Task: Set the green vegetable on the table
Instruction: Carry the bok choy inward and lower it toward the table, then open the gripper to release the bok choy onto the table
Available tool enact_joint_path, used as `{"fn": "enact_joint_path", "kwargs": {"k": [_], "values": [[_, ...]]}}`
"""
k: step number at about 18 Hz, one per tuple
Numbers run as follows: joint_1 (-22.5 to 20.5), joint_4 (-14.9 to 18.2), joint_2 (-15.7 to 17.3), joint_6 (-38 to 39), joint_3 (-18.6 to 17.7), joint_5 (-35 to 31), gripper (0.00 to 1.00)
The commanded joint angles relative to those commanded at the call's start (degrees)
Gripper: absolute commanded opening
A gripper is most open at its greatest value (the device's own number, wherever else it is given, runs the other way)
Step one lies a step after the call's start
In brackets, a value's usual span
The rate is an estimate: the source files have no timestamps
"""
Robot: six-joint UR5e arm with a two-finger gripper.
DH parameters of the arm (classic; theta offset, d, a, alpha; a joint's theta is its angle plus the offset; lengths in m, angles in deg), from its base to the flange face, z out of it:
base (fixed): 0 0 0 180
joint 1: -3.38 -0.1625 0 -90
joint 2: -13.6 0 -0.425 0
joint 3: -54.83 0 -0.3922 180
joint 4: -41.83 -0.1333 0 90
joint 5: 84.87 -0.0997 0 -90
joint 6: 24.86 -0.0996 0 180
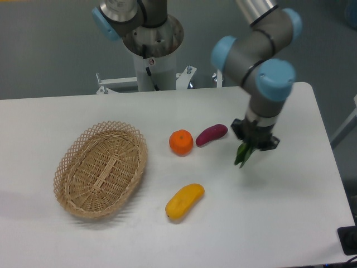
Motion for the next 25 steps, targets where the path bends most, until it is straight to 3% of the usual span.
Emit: {"fn": "enact_joint_path", "kwargs": {"k": [8,10,12,13,15,16,22,25], "values": [[1.59,-0.19,-5.97,6.33,7.55,0.0,0.19],[2.29,-0.1,-6.68,6.96,8.52,-0.09,0.23],[2.29,-0.1,-6.59,6.61,8.26,0.0,0.4],[2.29,-0.1,-6.59,6.61,8.17,0.0,0.61],[2.38,-0.19,-6.68,6.69,8.43,0.0,0.93],[2.29,-0.1,-6.6,6.7,8.87,-0.35,1.0],[0.19,0.6,-5.1,1.45,10.28,-3.25,1.0],[-3.59,6.9,-4.05,-6.81,13.08,-2.9,1.0]]}}
